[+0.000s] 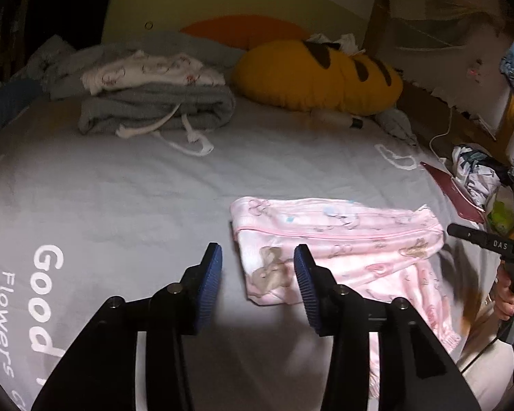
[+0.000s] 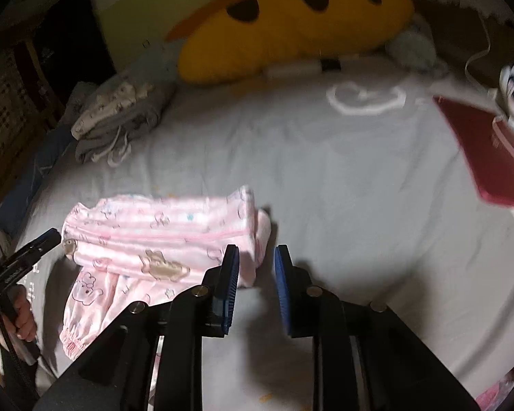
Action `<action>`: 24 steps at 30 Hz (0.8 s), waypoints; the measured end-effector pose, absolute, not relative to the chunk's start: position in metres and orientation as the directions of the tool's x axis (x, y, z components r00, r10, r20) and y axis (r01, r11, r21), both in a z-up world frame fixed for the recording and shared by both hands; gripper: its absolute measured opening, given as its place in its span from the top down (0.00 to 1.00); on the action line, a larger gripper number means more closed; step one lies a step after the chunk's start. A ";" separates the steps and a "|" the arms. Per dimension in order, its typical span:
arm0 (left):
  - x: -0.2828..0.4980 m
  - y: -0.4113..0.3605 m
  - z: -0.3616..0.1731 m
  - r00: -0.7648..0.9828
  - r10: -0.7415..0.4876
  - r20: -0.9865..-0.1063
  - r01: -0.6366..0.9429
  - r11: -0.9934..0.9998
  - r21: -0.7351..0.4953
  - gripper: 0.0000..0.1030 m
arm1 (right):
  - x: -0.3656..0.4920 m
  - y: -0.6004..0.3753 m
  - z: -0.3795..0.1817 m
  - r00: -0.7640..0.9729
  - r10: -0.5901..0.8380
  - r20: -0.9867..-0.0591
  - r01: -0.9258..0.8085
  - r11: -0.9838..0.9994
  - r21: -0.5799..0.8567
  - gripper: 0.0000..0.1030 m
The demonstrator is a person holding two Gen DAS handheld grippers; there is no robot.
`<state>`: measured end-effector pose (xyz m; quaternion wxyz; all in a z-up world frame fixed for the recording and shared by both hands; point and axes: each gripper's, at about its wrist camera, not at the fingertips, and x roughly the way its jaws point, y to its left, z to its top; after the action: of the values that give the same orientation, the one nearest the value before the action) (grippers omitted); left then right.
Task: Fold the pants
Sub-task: 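Move both open tools to the pink pants waistband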
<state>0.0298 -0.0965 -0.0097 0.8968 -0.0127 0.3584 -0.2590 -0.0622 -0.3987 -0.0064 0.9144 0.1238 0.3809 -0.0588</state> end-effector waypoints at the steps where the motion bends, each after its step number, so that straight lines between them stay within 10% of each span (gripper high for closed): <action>1: 0.025 -0.098 -0.007 0.615 -0.475 -0.630 0.463 0.864 -0.199 0.56 | -0.065 -0.396 -0.002 0.719 -0.021 -0.695 0.193 0.966 0.171 0.74; 6: -0.005 -0.098 -0.004 0.633 -0.467 -0.618 0.484 0.861 -0.155 0.56 | -0.086 -0.377 0.018 0.808 -0.042 -0.587 0.129 0.986 0.107 0.44; 15: -0.074 -0.119 0.026 0.591 -0.551 -0.589 0.686 0.728 0.007 0.56 | -0.112 -0.312 0.016 0.852 0.082 -0.517 -0.154 0.983 -0.097 0.44; 24: -0.076 -0.110 -0.013 0.464 -0.564 -0.683 0.662 0.733 -0.157 0.58 | -0.150 -0.255 -0.018 0.811 0.146 -0.567 -0.355 0.893 -0.276 0.49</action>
<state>-0.0762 -0.1104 -0.0135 0.8530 0.0652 0.3728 -0.3593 -0.1501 -0.2551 -0.0179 0.9327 -0.1880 0.2768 0.1343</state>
